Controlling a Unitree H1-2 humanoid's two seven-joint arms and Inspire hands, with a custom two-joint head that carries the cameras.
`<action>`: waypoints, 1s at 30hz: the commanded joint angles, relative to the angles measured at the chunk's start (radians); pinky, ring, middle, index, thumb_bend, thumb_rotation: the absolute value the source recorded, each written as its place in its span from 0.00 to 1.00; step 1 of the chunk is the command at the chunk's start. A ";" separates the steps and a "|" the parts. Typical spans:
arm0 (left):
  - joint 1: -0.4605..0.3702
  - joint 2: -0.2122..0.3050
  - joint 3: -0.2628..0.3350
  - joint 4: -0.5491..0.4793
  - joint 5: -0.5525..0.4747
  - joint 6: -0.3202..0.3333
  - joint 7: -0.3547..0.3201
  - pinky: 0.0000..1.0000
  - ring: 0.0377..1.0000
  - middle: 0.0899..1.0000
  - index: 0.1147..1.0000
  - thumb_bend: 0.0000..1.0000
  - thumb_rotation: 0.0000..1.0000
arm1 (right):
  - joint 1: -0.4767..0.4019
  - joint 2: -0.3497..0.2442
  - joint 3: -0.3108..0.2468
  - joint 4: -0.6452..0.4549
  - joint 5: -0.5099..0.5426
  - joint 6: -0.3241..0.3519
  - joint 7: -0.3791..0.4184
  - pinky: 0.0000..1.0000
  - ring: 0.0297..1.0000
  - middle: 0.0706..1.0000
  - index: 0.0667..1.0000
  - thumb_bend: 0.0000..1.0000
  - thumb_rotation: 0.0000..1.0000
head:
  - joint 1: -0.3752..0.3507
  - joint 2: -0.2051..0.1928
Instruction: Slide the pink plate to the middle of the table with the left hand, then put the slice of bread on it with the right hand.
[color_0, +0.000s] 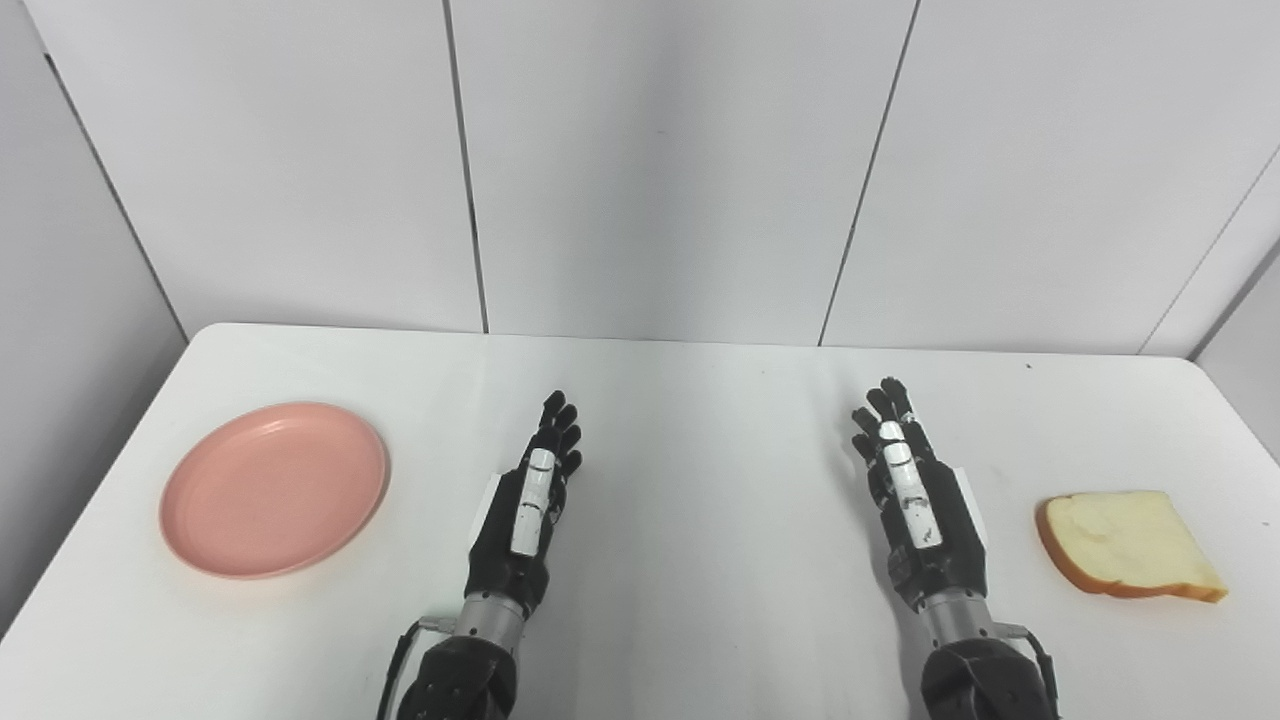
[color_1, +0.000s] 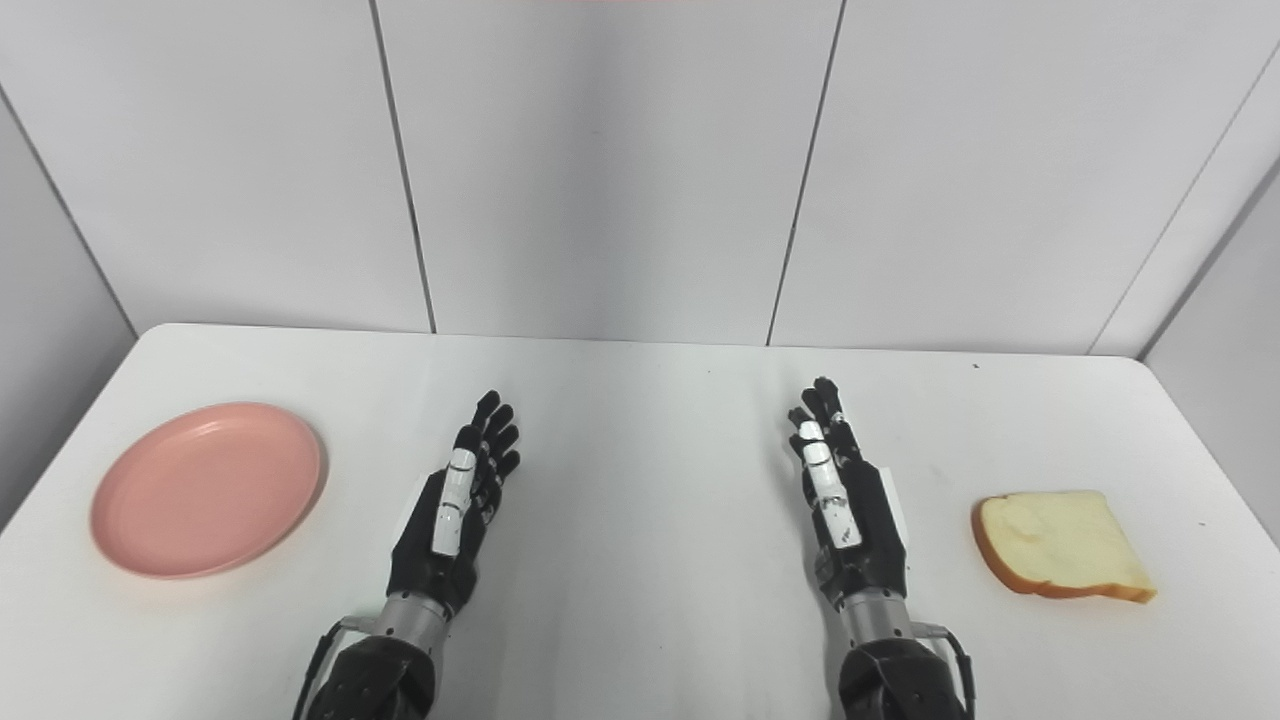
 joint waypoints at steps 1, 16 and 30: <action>0.005 -0.007 0.000 0.004 0.003 0.006 0.010 1.00 1.00 1.00 1.00 0.65 1.00 | -0.015 -0.001 0.001 -0.025 0.007 -0.008 0.006 0.98 0.95 0.97 0.97 0.68 0.73 | 0.001 0.001; -0.014 -0.003 0.013 0.007 -0.015 -0.007 0.001 1.00 1.00 1.00 1.00 0.67 1.00 | -0.017 -0.009 0.000 -0.005 0.008 -0.024 0.016 0.99 0.96 0.97 0.98 0.65 0.76 | 0.067 -0.030; -0.089 -0.005 0.103 0.024 -0.087 -0.080 0.036 1.00 1.00 1.00 1.00 0.69 1.00 | -0.035 -0.046 -0.034 0.101 0.050 -0.102 0.078 1.00 0.97 0.99 0.99 0.62 0.77 | 0.317 -0.130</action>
